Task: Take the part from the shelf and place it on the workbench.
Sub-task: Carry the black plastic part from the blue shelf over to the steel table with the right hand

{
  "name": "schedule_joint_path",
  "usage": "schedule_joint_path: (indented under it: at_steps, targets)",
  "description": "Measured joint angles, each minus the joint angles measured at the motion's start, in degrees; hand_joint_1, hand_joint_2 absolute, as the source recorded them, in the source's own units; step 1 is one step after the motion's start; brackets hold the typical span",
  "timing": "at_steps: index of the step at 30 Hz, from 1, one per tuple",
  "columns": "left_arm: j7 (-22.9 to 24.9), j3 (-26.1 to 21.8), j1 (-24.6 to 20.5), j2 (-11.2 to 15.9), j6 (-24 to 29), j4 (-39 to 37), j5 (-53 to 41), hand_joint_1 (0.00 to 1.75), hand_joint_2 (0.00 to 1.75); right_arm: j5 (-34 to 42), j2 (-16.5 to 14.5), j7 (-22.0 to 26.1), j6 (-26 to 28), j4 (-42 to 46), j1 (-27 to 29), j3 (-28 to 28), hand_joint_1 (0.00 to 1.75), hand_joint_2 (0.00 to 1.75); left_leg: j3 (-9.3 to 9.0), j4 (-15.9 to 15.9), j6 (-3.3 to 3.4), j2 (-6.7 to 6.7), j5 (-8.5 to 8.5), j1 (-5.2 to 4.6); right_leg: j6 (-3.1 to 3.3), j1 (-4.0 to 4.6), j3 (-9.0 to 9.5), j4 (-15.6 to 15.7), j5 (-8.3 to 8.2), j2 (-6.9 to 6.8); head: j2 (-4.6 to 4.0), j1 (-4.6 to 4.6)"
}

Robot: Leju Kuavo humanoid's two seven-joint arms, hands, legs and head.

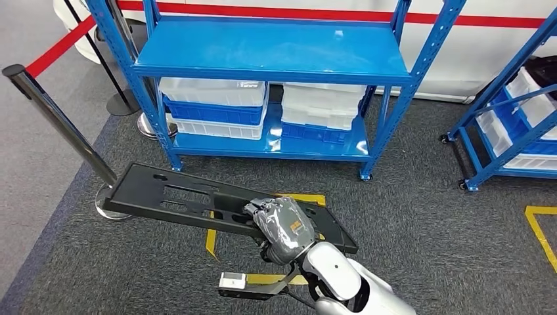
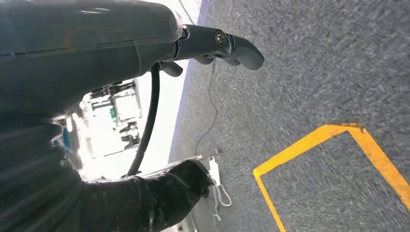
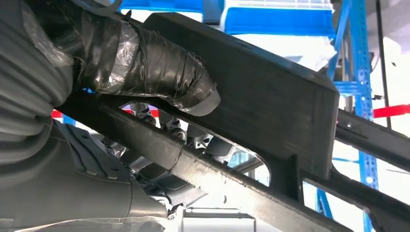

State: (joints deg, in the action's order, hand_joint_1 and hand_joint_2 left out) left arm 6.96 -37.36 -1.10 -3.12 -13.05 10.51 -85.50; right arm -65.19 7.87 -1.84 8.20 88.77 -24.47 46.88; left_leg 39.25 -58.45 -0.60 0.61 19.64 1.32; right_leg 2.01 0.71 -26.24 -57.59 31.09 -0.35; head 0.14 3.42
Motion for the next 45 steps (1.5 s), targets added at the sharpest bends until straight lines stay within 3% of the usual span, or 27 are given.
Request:
schedule_joint_path:
  at_steps: [2,4,5,6,8,10,12,14,15,17,19,21,22,24,25,27,29,31,32,34,36,37,39,40,42,43,45]
  targets:
    - [0.0,0.0,0.0,0.1,-0.1,0.0,0.0,0.0,1.75,0.0,-0.3,0.0,-0.1,0.0,0.1,0.0,1.75,1.75,0.92,-1.9,-0.41,-0.17,3.26,-0.03,0.78,-0.3,-1.53,0.6,-1.79,-0.4,0.01,0.0]
    - [0.0,0.0,0.1,0.2,-0.2,0.0,0.0,0.0,1.75,0.0,-0.9,0.0,-0.1,-0.2,0.1,0.0,1.75,1.75,2.12,-8.0,-0.64,-0.24,9.87,0.04,1.44,-0.31,-3.51,0.5,-3.39,-0.73,0.0,0.05]
    - [0.0,0.0,0.1,0.3,-0.2,0.0,0.1,0.0,1.75,0.0,-1.2,0.0,-0.1,-0.3,0.1,0.0,1.75,1.75,2.54,-11.5,-0.81,-0.24,12.01,0.06,1.57,-0.22,-4.57,0.3,-4.12,-0.98,0.0,0.08]
    - [0.0,0.0,0.1,0.5,-0.3,0.0,0.1,0.0,1.75,-0.1,-1.5,0.0,0.0,-0.5,0.1,0.0,1.75,1.75,2.62,-14.7,-1.01,-0.24,12.45,0.06,1.53,-0.12,-5.71,0.0,-4.85,-1.33,-0.01,0.07]
    - [0.1,0.0,0.0,0.9,-0.4,0.0,0.2,0.0,1.75,-0.2,-2.2,0.0,0.1,-0.9,0.0,0.0,1.75,1.75,1.16,-17.1,-1.31,-0.16,9.19,0.07,1.39,-0.07,-8.23,-1.0,-6.08,-2.32,0.0,0.09]
    - [0.1,0.0,-0.1,1.3,-0.6,0.0,0.2,0.0,1.75,-0.3,-2.8,0.0,0.1,-1.4,-0.1,0.0,1.75,1.75,-3.43,-13.0,-1.48,0.99,6.91,0.1,1.06,-0.07,-10.64,-2.4,-6.88,-3.34,0.01,0.1]
    - [-0.1,0.0,-0.3,1.9,-0.8,0.0,0.3,0.0,1.75,-0.7,-3.5,0.0,0.7,-1.9,-0.3,0.0,1.75,1.75,-9.0,-5.0,-1.06,2.78,9.61,-0.31,0.57,0.11,-11.98,-3.7,-7.42,-4.5,0.01,0.07]
    - [-0.3,0.0,-0.4,2.4,-1.1,0.1,0.6,0.0,1.75,-1.2,-4.4,0.0,1.8,-2.6,-0.6,0.1,1.75,1.75,-10.93,-0.9,-0.12,3.01,11.53,-0.77,0.11,0.22,-12.31,-4.0,-8.25,-5.82,0.0,0.03]
    - [-0.4,0.0,-0.3,2.5,-1.2,0.1,0.7,0.0,1.75,-1.4,-4.9,0.1,2.2,-3.1,-0.7,0.1,1.75,1.75,-10.37,-0.8,0.37,2.56,10.96,-0.68,-0.18,0.16,-12.4,-4.0,-8.6,-6.14,0.0,0.04]
    - [-0.5,-0.1,-0.3,2.7,-1.4,0.0,0.9,0.0,1.75,-1.7,-5.7,0.0,2.7,-4.1,-1.0,0.3,1.75,1.75,-9.11,-0.6,1.21,1.64,9.41,-0.46,-1.07,-0.11,-12.92,-5.2,-6.34,-4.26,0.01,0.03]
    - [-0.4,-0.2,-0.4,3.0,-1.7,0.0,0.9,0.0,1.75,-1.8,-6.1,0.0,2.9,-5.1,-1.2,0.5,1.75,1.75,-7.28,-0.5,1.83,0.71,7.64,-0.35,-1.82,-0.44,-13.92,-9.9,-0.27,-1.18,0.01,0.02]
    - [-0.4,-0.2,-0.4,3.2,-2.0,0.0,0.9,0.0,1.75,-1.8,-6.3,-0.1,2.9,-6.1,-1.4,0.6,1.75,1.75,-5.02,-0.6,2.0,-0.51,5.81,-0.37,-1.86,-0.56,-14.57,-16.4,3.96,-0.1,0.01,0.03]
    - [-0.4,-0.2,-0.3,3.3,-2.0,0.0,1.0,0.0,1.75,-1.8,-6.4,-0.1,3.0,-6.5,-1.6,0.7,1.75,1.75,-3.78,-0.7,1.92,-1.2,4.89,-0.37,-1.72,-0.56,-14.16,-18.3,3.85,0.03,0.01,0.04]
    - [-0.4,-0.2,-0.2,3.4,-2.0,0.0,1.0,0.0,1.75,-1.7,-6.8,-0.1,3.0,-7.1,-1.9,0.7,1.75,1.75,-1.54,-0.7,1.65,-2.56,3.13,-0.39,-1.13,-0.46,-10.88,-17.0,0.73,0.55,0.01,0.04]
    - [-0.4,-0.2,-0.3,3.4,-2.0,0.0,1.0,0.0,1.75,-1.7,-6.9,-0.1,3.1,-7.3,-2.1,0.7,1.75,1.75,-0.65,-0.7,1.5,-3.21,2.29,-0.36,-0.58,-0.35,-7.93,-13.7,-0.47,1.5,0.01,0.05]
    - [-0.4,-0.2,-0.4,3.3,-2.0,0.0,1.0,0.0,1.75,-1.6,-7.2,-0.2,3.2,-7.5,-2.8,0.8,1.75,1.75,0.55,-0.6,1.0,-4.41,0.72,-0.36,0.38,-0.15,-2.01,-5.2,0.23,3.78,0.01,0.07]
    - [-0.4,-0.2,-0.3,3.3,-2.0,0.0,1.0,0.0,1.75,-1.6,-7.4,-0.2,3.4,-7.8,-3.3,0.8,1.75,1.75,0.94,0.2,0.22,-5.57,-0.98,-0.15,0.73,0.13,0.33,-0.7,1.44,4.44,0.01,0.04]
    - [-0.4,-0.2,0.0,3.3,-2.0,0.0,1.0,0.0,1.75,-1.6,-7.6,-0.2,3.5,-8.1,-3.5,0.8,1.75,1.75,1.15,1.4,-0.59,-6.4,-2.38,-0.08,0.84,0.02,-0.44,0.3,0.06,3.05,0.01,0.01]
    - [-0.4,-0.2,0.1,3.4,-2.0,0.0,1.0,0.0,1.75,-1.6,-7.8,-0.2,3.5,-8.2,-3.6,0.8,1.75,1.75,1.55,1.1,-0.82,-5.79,-1.52,-0.16,1.04,-0.15,-1.0,0.8,-0.9,2.29,0.0,0.07]
    - [-0.4,-0.2,0.2,3.6,-2.0,0.0,1.0,0.0,1.75,-1.6,-8.0,-0.2,3.6,-8.5,-3.8,1.0,1.75,1.75,2.9,-3.1,-1.05,-3.14,4.25,-0.12,1.42,-0.35,-2.42,1.5,-2.79,0.68,0.0,0.21]
    - [-0.4,-0.2,0.1,3.7,-2.1,0.0,1.0,0.0,1.75,-1.6,-8.2,-0.2,3.6,-8.7,-3.8,1.2,1.75,1.75,4.01,-10.6,-1.65,-1.43,9.57,0.11,1.54,-0.26,-4.22,1.5,-4.23,-0.98,0.0,0.26]
    - [-0.4,-0.2,0.1,3.7,-2.2,0.0,1.0,0.0,1.75,-1.6,-8.2,-0.2,3.6,-8.8,-3.8,1.3,1.75,1.75,4.11,-14.0,-2.07,-1.17,9.67,0.29,1.41,-0.26,-5.23,1.2,-4.86,-1.94,0.01,0.26]
    - [-0.3,-0.3,-0.1,3.7,-2.2,0.0,1.0,0.0,1.75,-1.6,-8.2,-0.2,3.6,-9.1,-3.9,1.5,1.75,1.75,2.25,-16.4,-2.9,-0.73,6.01,0.78,0.98,-0.35,-7.54,0.3,-5.89,-3.79,0.01,0.26]
    - [-0.3,-0.3,-0.2,3.7,-2.2,0.0,1.0,0.0,1.75,-1.6,-8.2,-0.2,3.6,-9.1,-3.9,1.6,1.75,1.75,-0.21,-14.7,-3.27,0.07,4.8,1.08,0.69,-0.4,-8.7,-0.5,-6.25,-4.63,0.01,0.26]
    - [-0.3,-0.3,-0.5,3.8,-2.3,0.0,1.0,0.0,1.75,-1.5,-8.4,-0.3,3.6,-9.1,-4.2,1.7,1.75,1.75,-6.89,-6.7,-3.49,2.59,7.19,1.09,0.09,-0.31,-10.63,-2.2,-6.55,-5.98,0.01,0.24]
    - [-0.5,-0.3,-0.7,3.8,-2.4,0.0,1.1,0.0,1.75,-1.4,-8.4,-0.3,3.7,-9.1,-4.4,1.8,1.75,1.75,-9.17,-3.2,-2.98,3.51,9.28,0.86,-0.27,-0.21,-11.2,-2.8,-6.75,-6.61,0.01,0.2]
    - [-1.3,-0.3,-0.6,4.0,-2.6,0.0,1.3,0.0,1.75,-1.1,-8.5,-0.4,3.7,-9.1,-4.6,1.9,1.75,1.75,-10.18,0.1,-1.21,3.17,11.1,0.27,-1.1,-0.3,-11.68,-3.2,-7.41,-7.99,0.01,0.07]
